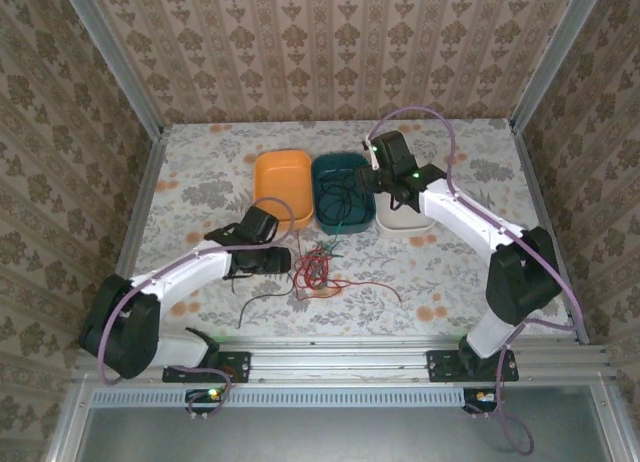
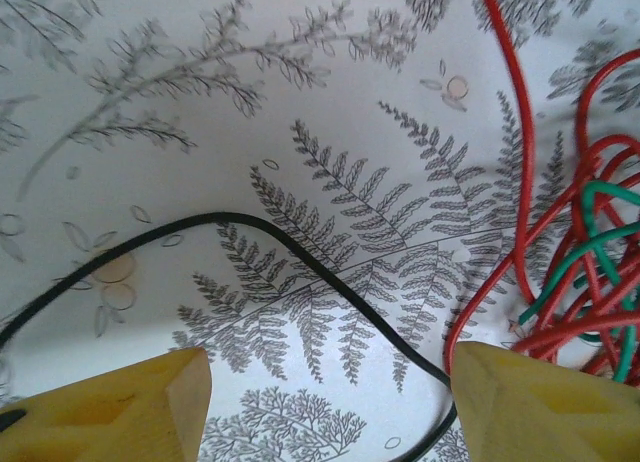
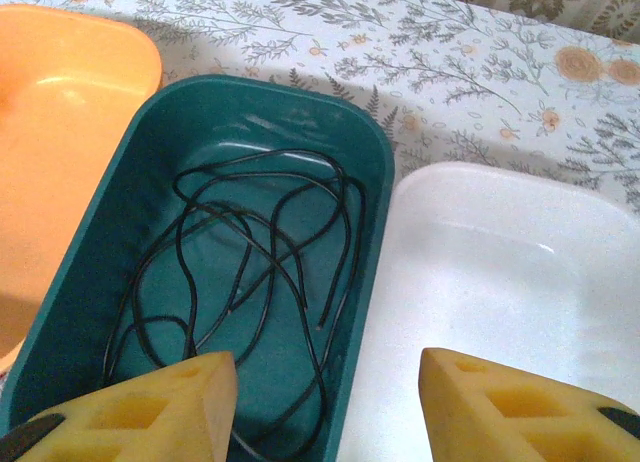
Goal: Untangle the cables
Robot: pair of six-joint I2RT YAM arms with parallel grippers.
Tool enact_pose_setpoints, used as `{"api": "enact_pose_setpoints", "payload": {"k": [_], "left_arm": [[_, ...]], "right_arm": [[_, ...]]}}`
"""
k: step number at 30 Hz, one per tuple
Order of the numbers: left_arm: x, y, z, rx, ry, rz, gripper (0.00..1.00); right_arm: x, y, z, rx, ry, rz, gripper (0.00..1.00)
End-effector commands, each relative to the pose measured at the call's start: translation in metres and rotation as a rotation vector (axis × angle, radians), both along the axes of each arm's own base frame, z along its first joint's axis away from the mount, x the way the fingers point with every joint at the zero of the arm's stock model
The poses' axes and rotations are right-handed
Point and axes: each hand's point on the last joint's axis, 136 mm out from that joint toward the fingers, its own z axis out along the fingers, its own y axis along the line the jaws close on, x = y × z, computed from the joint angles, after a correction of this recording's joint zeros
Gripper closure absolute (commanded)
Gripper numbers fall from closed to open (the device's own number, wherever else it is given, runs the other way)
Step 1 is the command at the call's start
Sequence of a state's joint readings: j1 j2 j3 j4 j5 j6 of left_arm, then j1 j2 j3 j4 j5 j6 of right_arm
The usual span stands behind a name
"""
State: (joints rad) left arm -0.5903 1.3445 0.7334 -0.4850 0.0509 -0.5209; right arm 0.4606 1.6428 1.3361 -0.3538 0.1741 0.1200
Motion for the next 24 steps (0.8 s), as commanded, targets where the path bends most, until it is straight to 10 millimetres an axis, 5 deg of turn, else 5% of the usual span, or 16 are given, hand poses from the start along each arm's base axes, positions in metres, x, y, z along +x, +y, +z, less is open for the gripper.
{"api": "enact_pose_setpoints", "payload": {"k": [1, 10, 16, 19, 24], "left_arm": [[0.0, -0.012, -0.004, -0.027, 0.035, -0.027, 0.36], [0.009, -0.012, -0.026, 0.058, 0.104, -0.032, 0.46], [0.003, -0.008, -0.032, 0.101, 0.13, -0.035, 0.75], [0.006, -0.013, -0.023, 0.13, 0.092, -0.064, 1.0], [0.017, -0.008, 0.031, 0.308, -0.064, -0.099, 1.0]], "right_arm": [[-0.008, -0.011, 0.006, 0.015, -0.019, -0.047, 0.47], [-0.023, -0.02, -0.002, 0.032, -0.005, -0.08, 0.48], [-0.024, -0.019, -0.001, 0.054, -0.01, -0.085, 0.49], [-0.023, -0.018, 0.004, 0.068, -0.021, -0.088, 0.49], [-0.023, -0.023, 0.013, 0.065, -0.052, -0.102, 0.49]]}}
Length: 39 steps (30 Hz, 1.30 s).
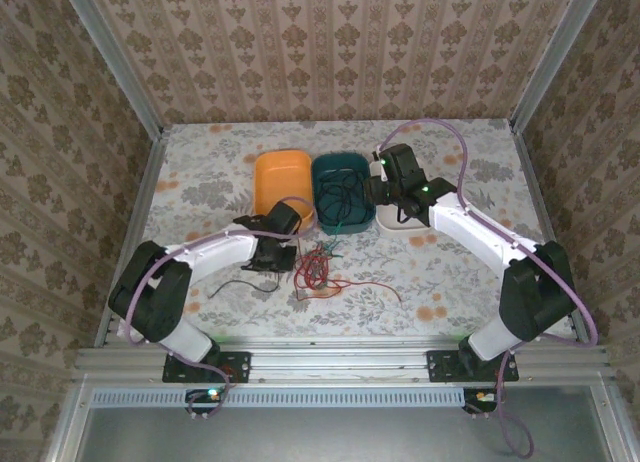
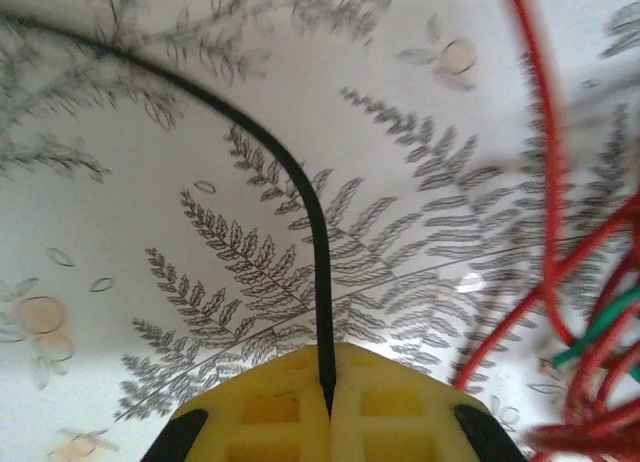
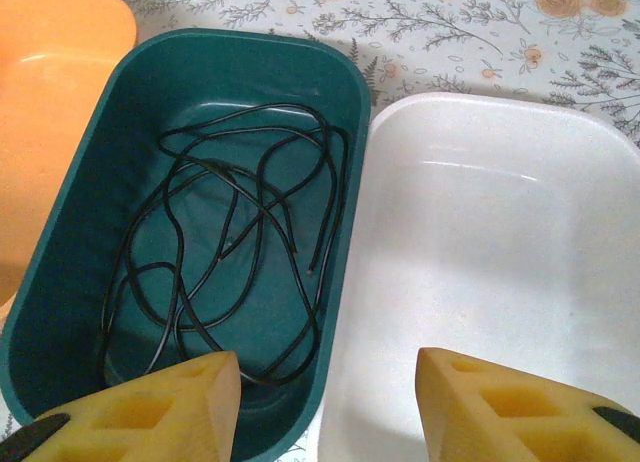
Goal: Untangle the cables
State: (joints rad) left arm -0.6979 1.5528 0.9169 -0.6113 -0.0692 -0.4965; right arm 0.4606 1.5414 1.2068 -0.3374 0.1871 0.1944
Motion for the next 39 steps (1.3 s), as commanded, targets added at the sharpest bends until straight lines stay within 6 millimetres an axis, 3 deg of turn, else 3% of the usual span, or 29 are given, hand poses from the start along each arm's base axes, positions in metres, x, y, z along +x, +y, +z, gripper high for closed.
{"api": "enact_pose_setpoints", "payload": {"k": [1, 5, 8, 11, 14, 16, 17, 20, 24, 27, 29, 32, 35, 39], "left_arm": [[0.014, 0.014, 0.061, 0.154, -0.157, -0.027, 1.0], [0.036, 0.013, 0.146, 0.192, -0.322, -0.044, 1.0], [0.064, -0.012, 0.197, 0.087, -0.432, -0.084, 1.0], [0.105, -0.055, 0.229, -0.096, -0.496, -0.141, 1.0], [0.147, -0.103, 0.246, -0.293, -0.523, -0.221, 1.0], [0.168, -0.127, 0.262, -0.332, -0.572, -0.285, 1.0], [0.177, -0.138, 0.271, -0.334, -0.606, -0.33, 1.0], [0.197, -0.16, 0.288, -0.32, -0.698, -0.407, 1.0], [0.211, -0.184, 0.272, -0.397, -0.692, -0.435, 1.0], [0.206, -0.198, 0.237, -0.457, -0.619, -0.451, 1.0], [0.202, -0.194, 0.2, -0.448, -0.532, -0.402, 1.0], [0.186, -0.184, 0.149, -0.446, -0.38, -0.336, 1.0], [0.163, -0.186, 0.113, -0.492, -0.225, -0.315, 1.0], [0.143, -0.191, 0.087, -0.539, -0.096, -0.3, 1.0]], "right_arm": [[0.002, -0.01, 0.022, 0.018, -0.075, -0.05, 0.49], [0.002, -0.018, 0.027, 0.017, -0.097, -0.073, 0.49], [0.001, -0.026, 0.031, 0.026, -0.11, -0.099, 0.49], [-0.002, -0.031, 0.036, 0.032, -0.118, -0.111, 0.49], [-0.006, -0.037, 0.04, 0.021, -0.122, -0.117, 0.49], [-0.009, -0.042, 0.039, 0.002, -0.113, -0.122, 0.49], [-0.013, -0.047, 0.047, 0.003, -0.132, -0.13, 0.49], [-0.017, -0.057, 0.05, 0.0, -0.143, -0.152, 0.49], [-0.02, -0.064, 0.048, 0.011, -0.138, -0.169, 0.49], [-0.021, -0.063, 0.045, 0.014, -0.13, -0.167, 0.49], [-0.021, -0.062, 0.045, 0.015, -0.123, -0.158, 0.49], [-0.023, -0.059, 0.043, 0.015, -0.109, -0.137, 0.49], [-0.026, -0.054, 0.04, 0.027, -0.093, -0.111, 0.5], [-0.028, -0.05, 0.038, 0.044, -0.081, -0.09, 0.5]]}}
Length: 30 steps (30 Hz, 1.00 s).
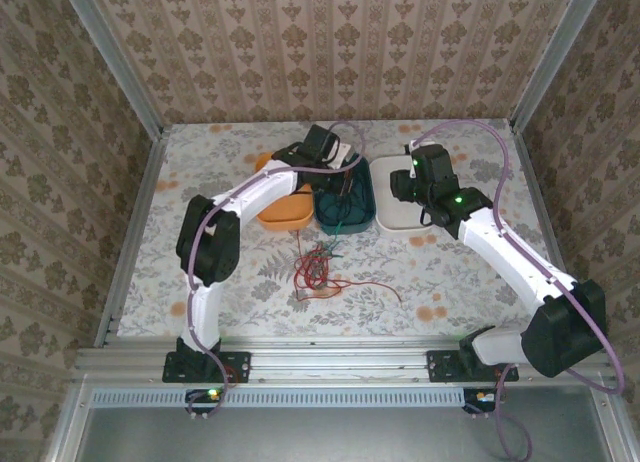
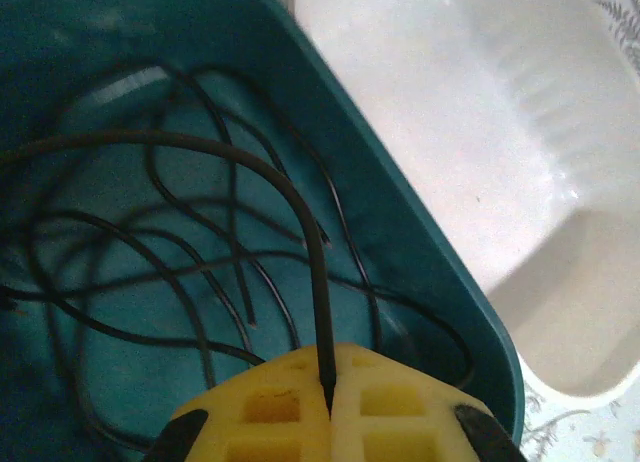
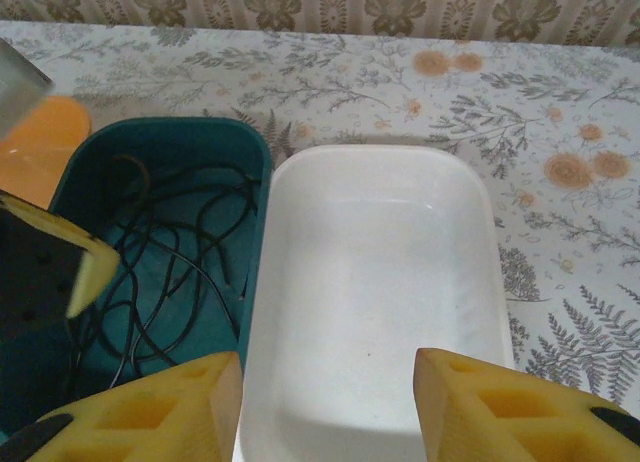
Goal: Untangle the cables
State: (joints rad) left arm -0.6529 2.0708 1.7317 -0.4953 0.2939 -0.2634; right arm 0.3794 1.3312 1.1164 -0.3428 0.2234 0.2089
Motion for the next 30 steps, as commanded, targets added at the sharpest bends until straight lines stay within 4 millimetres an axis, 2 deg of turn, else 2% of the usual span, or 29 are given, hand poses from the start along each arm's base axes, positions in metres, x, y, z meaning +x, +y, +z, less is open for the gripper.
{"api": "enact_pose_setpoints", "payload": {"k": [1, 3, 5, 6, 9, 10, 13, 17, 19, 21, 26, 29, 30], "left_arm": [[-0.017, -0.01, -0.005, -0.071, 0.124, -0.01, 1.0], [-0.018, -0.009, -0.007, -0.062, 0.131, -0.013, 1.0], [-0.017, -0.009, -0.004, -0.052, 0.13, -0.011, 0.84], [-0.016, -0.008, -0.003, -0.043, 0.127, -0.008, 0.72], [-0.01, -0.006, 0.005, -0.017, 0.108, 0.006, 0.44], [-0.009, -0.006, 0.01, -0.018, 0.099, 0.007, 0.36], [-0.005, -0.008, 0.03, -0.034, 0.06, 0.003, 0.22], [-0.001, -0.003, 0.065, -0.054, -0.024, 0.019, 0.15], [-0.006, 0.003, 0.078, -0.066, -0.063, 0.021, 0.14], [-0.016, 0.016, 0.082, -0.062, -0.079, 0.027, 0.14], [-0.06, 0.07, 0.054, 0.011, -0.041, 0.101, 0.14], [-0.087, 0.1, 0.032, 0.038, 0.01, 0.148, 0.16], [-0.095, 0.108, 0.023, 0.047, 0.035, 0.165, 0.16]], "right_arm": [[-0.008, 0.004, -0.008, 0.013, 0.035, 0.033, 0.5], [-0.01, 0.005, -0.011, 0.02, 0.043, 0.037, 0.5], [-0.012, 0.007, -0.014, 0.028, 0.053, 0.045, 0.5], [-0.013, 0.007, -0.018, 0.033, 0.063, 0.045, 0.5], [-0.019, 0.011, -0.027, 0.057, 0.093, 0.061, 0.5], [-0.022, 0.013, -0.029, 0.066, 0.102, 0.069, 0.5], [-0.029, 0.013, -0.035, 0.084, 0.118, 0.073, 0.5], [-0.039, 0.018, -0.04, 0.113, 0.135, 0.096, 0.5], [-0.049, 0.032, -0.045, 0.149, 0.162, 0.167, 0.5], [-0.066, 0.057, -0.054, 0.204, 0.223, 0.29, 0.51], [-0.132, 0.124, -0.083, 0.309, 0.458, 0.638, 0.52], [-0.173, 0.156, -0.093, 0.315, 0.578, 0.814, 0.52], [-0.184, 0.165, -0.103, 0.297, 0.63, 0.851, 0.52]]}}
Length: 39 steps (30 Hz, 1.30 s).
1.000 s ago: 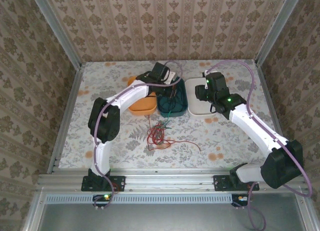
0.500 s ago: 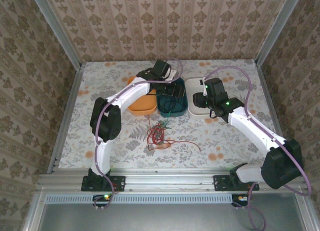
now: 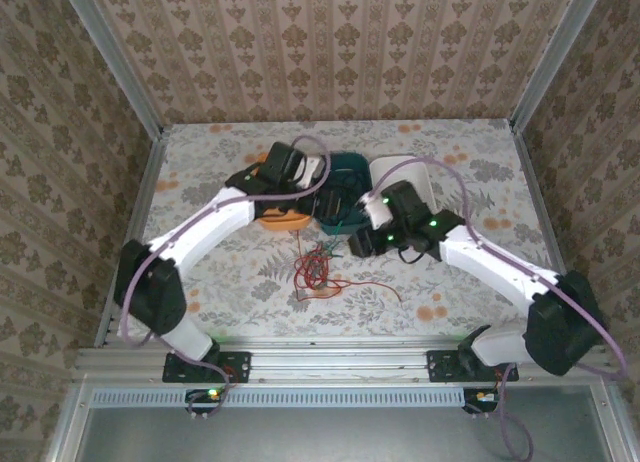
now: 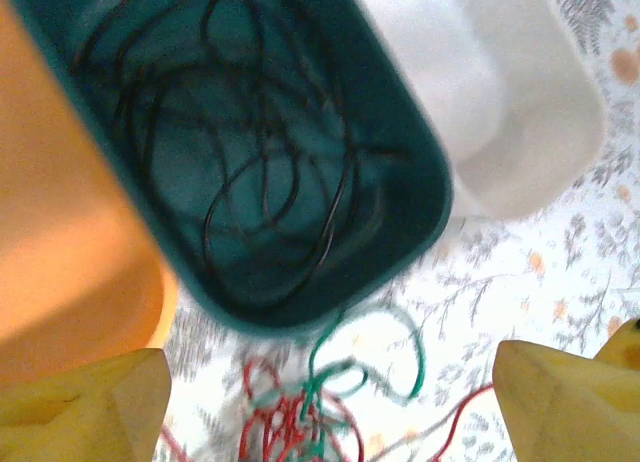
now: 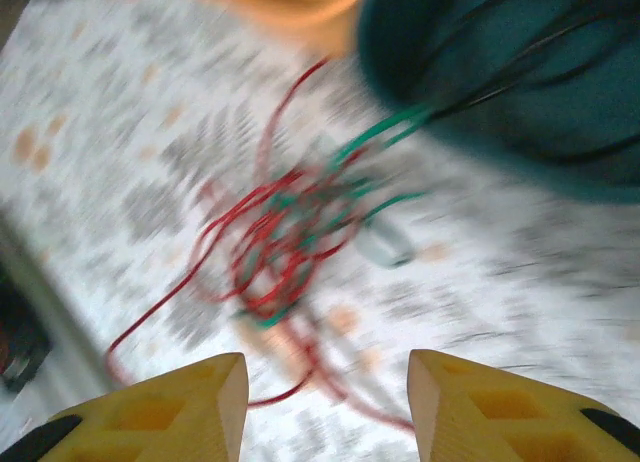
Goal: Untangle the cables
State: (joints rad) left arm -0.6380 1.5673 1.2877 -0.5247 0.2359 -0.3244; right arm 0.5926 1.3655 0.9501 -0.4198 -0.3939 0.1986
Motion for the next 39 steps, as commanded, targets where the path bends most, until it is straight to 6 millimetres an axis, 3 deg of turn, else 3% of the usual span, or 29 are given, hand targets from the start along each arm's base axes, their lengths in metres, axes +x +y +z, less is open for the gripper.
{"api": "enact_pose_setpoints", "payload": {"k": [1, 4, 7, 13, 21, 27, 30, 34, 39], "left_arm": [[-0.019, 0.032, -0.036, 0.049, 0.082, 0.086, 0.16], [-0.033, 0.053, -0.056, 0.058, 0.145, 0.149, 0.17], [-0.033, 0.067, -0.063, 0.029, 0.178, 0.227, 0.17], [-0.02, 0.073, -0.058, -0.036, 0.171, 0.299, 0.17], [-0.017, 0.078, -0.057, -0.007, 0.169, 0.294, 0.17], [-0.022, 0.08, -0.062, 0.006, 0.18, 0.291, 0.17], [-0.025, 0.082, -0.066, 0.014, 0.188, 0.296, 0.17], [-0.026, 0.083, -0.069, 0.019, 0.187, 0.302, 0.17], [-0.027, 0.083, -0.072, 0.027, 0.191, 0.301, 0.17]], "right_arm": [[-0.066, 0.033, -0.019, 0.005, 0.195, 0.265, 0.52], [-0.085, 0.047, -0.039, -0.114, 0.206, 0.366, 0.51], [-0.08, 0.052, -0.052, -0.227, 0.171, 0.399, 0.53], [-0.075, 0.061, -0.07, -0.387, 0.11, 0.499, 0.47], [-0.084, 0.073, -0.105, -0.482, 0.131, 0.599, 0.5], [-0.081, 0.078, -0.091, -0.468, 0.076, 0.605, 0.5], [-0.087, 0.071, -0.084, -0.489, 0.071, 0.624, 0.5], [-0.1, 0.059, -0.088, -0.552, 0.088, 0.655, 0.49], [-0.098, 0.06, -0.091, -0.579, 0.061, 0.662, 0.47]]}}
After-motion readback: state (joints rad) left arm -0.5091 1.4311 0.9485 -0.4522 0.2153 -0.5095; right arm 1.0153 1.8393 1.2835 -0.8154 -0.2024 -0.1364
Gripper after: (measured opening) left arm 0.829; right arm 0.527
